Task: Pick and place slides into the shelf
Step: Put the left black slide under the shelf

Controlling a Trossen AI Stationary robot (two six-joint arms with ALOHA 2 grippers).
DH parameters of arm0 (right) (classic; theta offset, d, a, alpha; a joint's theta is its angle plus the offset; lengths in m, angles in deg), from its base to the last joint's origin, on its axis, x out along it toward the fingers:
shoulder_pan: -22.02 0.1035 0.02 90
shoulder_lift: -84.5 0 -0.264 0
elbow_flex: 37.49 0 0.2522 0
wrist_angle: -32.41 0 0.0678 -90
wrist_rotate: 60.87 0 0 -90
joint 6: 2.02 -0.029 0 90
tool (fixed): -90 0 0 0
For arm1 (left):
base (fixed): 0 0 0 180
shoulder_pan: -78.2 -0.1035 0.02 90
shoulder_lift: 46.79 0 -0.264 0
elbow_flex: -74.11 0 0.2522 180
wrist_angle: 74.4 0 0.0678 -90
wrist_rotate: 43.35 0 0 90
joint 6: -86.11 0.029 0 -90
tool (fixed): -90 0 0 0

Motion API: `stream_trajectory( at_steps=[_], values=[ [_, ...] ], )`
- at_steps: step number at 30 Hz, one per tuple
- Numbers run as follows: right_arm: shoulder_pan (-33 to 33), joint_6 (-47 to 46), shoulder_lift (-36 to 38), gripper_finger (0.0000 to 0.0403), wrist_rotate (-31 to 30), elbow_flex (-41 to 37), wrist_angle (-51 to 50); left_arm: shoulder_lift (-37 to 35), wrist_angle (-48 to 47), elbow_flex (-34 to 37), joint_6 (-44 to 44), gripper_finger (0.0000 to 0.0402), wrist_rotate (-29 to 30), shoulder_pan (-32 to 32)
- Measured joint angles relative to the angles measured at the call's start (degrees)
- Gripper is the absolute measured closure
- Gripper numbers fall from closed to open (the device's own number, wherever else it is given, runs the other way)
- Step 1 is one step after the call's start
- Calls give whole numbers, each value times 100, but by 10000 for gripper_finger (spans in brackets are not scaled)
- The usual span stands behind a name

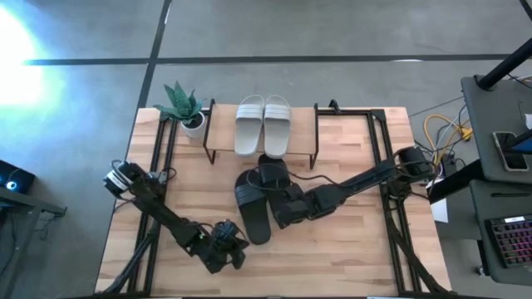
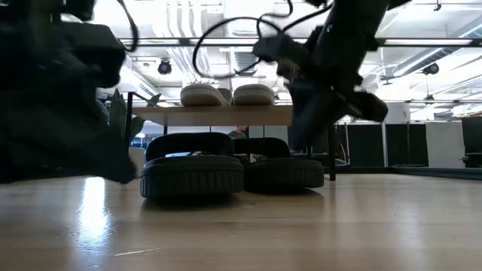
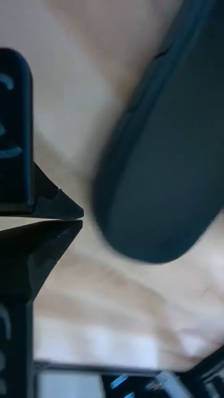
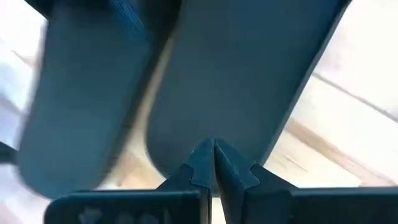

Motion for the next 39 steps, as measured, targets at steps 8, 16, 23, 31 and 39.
stream_trajectory(
  at_steps=[8,16,23,31,39],
  values=[
    [148,2,-460,394,564,34,326,20,77,46,458,402,11,-382],
    [449,-43,-466,394,829,309,396,-2,93,187,553,402,-149,-491],
    [692,-100,-452,394,848,351,91,-260,-601,351,549,402,-271,-509],
    [892,-243,-430,394,751,351,-51,-950,-915,897,573,402,87,-878],
    [987,-400,-423,394,590,351,-51,-1554,-918,1520,1312,402,242,-1717]
  ],
)
